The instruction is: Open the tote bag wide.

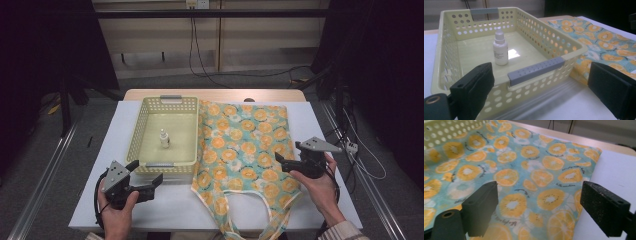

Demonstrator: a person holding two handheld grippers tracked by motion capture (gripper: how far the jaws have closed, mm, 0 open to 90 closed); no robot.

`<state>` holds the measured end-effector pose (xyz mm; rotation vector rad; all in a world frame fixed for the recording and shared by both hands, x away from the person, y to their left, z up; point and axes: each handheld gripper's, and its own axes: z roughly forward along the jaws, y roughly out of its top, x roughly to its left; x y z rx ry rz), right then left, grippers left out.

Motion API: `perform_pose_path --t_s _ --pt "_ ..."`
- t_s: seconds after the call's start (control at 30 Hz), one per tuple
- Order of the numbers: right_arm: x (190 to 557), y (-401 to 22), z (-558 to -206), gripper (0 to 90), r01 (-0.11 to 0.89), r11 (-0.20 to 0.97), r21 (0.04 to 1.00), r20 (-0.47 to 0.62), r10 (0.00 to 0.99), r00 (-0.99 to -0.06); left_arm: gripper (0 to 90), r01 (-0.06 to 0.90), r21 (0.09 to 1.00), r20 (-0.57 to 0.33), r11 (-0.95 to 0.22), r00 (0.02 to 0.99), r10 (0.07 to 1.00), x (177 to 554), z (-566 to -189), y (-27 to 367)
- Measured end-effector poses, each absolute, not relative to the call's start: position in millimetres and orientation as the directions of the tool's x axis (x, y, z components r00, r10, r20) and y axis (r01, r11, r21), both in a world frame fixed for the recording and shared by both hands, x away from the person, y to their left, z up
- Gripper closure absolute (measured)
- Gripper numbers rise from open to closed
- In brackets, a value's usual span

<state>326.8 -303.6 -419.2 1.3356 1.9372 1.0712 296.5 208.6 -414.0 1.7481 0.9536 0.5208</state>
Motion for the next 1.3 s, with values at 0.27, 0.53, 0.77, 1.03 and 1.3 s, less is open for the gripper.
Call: perform_pose_path --t_s 0.27,0.53,0.77,1.03,1.3 --pt "362.5 -317.8 -420.1 21.8 0.580 0.207 0.788 -0.011 0.946 -0.324 6.4 0.354 0.922 -0.090 -0.156 0.590 0.802 296.5 -414.4 208.1" --pt "403.2 -330.4 -428.2 28.9 0.639 0.157 0.753 0.038 0.959 -0.280 6.4 0.351 0.924 -0.094 -0.152 0.594 0.799 296.9 -414.4 208.0" --pt "420.6 -341.5 -441.3 36.8 0.663 0.138 0.736 0.049 0.966 -0.255 6.4 0.349 0.924 -0.089 -0.158 0.597 0.797 296.8 -414.5 207.9" --pt "440.6 -349.5 -444.7 44.3 0.684 0.139 0.716 0.058 0.965 -0.257 6.4 0.345 0.922 -0.074 -0.175 0.602 0.795 297.5 -414.4 206.5" --pt "446.8 -347.0 -461.3 40.9 0.727 0.151 0.670 0.078 0.959 -0.272 6.4 0.345 0.922 -0.075 -0.174 0.602 0.795 297.1 -414.9 206.4"
